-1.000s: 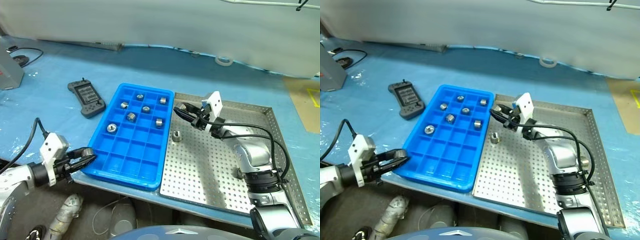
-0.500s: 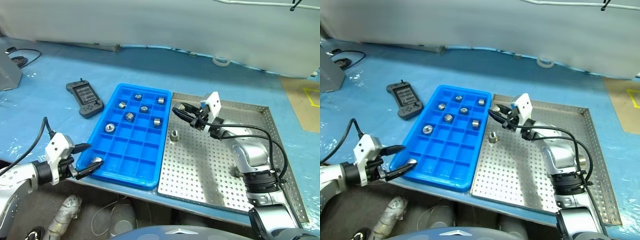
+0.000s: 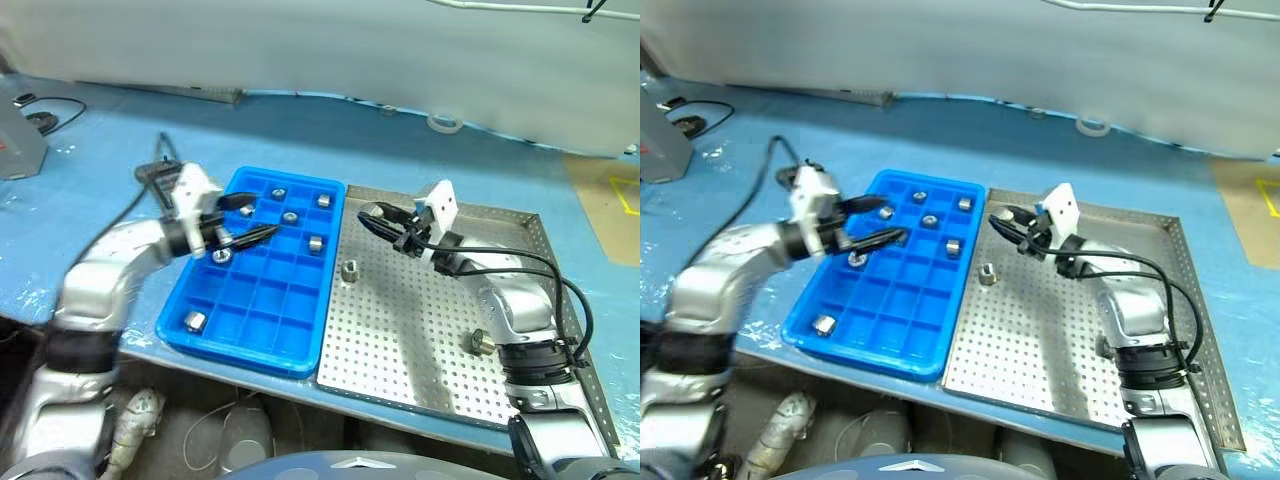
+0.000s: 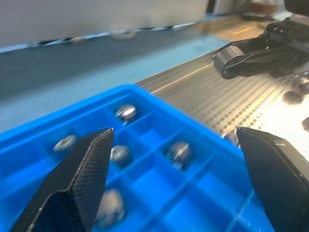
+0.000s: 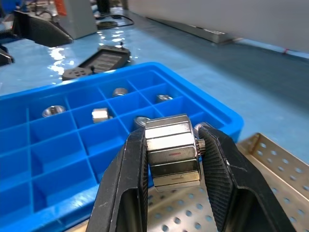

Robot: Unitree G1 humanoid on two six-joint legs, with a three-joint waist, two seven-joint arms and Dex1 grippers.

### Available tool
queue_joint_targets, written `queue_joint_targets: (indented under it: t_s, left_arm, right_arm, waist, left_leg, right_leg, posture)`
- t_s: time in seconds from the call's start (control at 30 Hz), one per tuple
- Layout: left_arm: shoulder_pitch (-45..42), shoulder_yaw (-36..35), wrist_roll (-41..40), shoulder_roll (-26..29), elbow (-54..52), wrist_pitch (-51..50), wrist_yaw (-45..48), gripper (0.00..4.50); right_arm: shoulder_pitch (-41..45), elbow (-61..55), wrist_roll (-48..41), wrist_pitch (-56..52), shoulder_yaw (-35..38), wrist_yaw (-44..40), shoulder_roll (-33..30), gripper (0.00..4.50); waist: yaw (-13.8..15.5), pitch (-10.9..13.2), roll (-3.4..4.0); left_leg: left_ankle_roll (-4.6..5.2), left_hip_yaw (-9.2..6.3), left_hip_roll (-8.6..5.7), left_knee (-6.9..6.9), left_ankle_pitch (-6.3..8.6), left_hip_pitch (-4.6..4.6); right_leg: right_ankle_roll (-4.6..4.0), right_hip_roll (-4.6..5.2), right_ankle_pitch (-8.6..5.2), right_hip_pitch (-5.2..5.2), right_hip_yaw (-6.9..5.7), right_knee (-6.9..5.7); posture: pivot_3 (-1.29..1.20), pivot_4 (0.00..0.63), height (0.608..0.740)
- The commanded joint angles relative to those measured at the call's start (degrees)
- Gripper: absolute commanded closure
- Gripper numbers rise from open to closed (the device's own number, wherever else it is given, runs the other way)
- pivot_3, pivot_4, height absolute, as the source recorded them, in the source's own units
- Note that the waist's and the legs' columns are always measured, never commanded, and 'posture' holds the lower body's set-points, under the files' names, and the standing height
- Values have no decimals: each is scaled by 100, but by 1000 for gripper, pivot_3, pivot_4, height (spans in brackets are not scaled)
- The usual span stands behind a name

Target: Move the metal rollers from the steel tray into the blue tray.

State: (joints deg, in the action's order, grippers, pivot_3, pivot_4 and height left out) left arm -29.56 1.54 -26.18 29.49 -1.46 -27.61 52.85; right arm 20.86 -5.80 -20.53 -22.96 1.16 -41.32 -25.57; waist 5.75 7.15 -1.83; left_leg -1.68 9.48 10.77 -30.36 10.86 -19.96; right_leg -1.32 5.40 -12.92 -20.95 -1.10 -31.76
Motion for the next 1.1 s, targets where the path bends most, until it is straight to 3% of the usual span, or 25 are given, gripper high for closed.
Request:
queue_joint_targets:
  t_s: [0.03, 0.27, 0.4, 0.53, 0.8, 0.93, 1.1]
  left_arm:
    - [-513, 608, 395, -541, 656, 629, 259, 213]
    - [-1448, 1059, 574, -1809, 2425, 1124, 882, 213]
    - [-1996, 679, -327, -2221, 2946, -333, 1559, 213]
    - [-2338, 728, -230, -2354, 3488, -598, 1865, 213]
    - [-2629, 770, -211, -2586, 3937, -1232, 2267, 213]
    - [-2679, 658, -252, -2734, 4039, -1431, 2251, 213]
    - [-2442, 1032, -1, -2730, 3814, -1410, 2420, 213]
  right_arm:
    - [-238, -528, -133, -45, 402, 181, -157, 3312]
    - [-1352, -1958, -286, -498, 803, 748, -224, 3312]
    - [-1898, -2712, -306, -654, 832, 961, -252, 3312]
    - [-2055, -3203, -12, -581, 564, 912, -551, 3312]
    - [-2118, -2873, 726, 160, 67, 634, -1050, 3312]
    - [-2184, -2445, 926, 752, -37, 411, -1093, 3312]
    - [-2108, -1899, 1019, 1358, -71, 187, -1034, 3312]
  waist:
    - [-44, -1, -1]
    - [-255, -2, 4]
    - [-405, -2, 7]
    - [-566, 1, 16]
    - [-672, 0, 20]
    - [-675, -1, 26]
    - [-695, 0, 30]
  left_leg:
    - [3, 0, 0, 0, 2, -3]
    - [26, 3, 6, -5, -8, -4]
    - [50, 18, 15, -4, 9, 5]
    - [40, 53, 7, -9, 23, 23]
    - [58, 59, 3, -19, 34, 20]
    - [130, 64, 2, -42, 53, -7]
    - [186, 64, -9, -65, 89, -11]
  right_leg:
    - [1, 0, 1, -2, 3, 0]
    - [26, -21, 16, -2, 7, 7]
    - [4, -10, 3, 2, 18, 18]
    - [1, -3, 2, 0, 68, 27]
    - [0, -5, 2, 1, 93, 34]
    - [-3, -2, 2, 0, 96, 45]
    - [-5, 19, 2, 1, 112, 57]
  posture:
    - [-56, 150, 740]
    - [-239, 150, 740]
    - [-307, 150, 740]
    - [-340, 150, 740]
    - [-366, 150, 740]
    - [-366, 150, 740]
    - [-360, 150, 740]
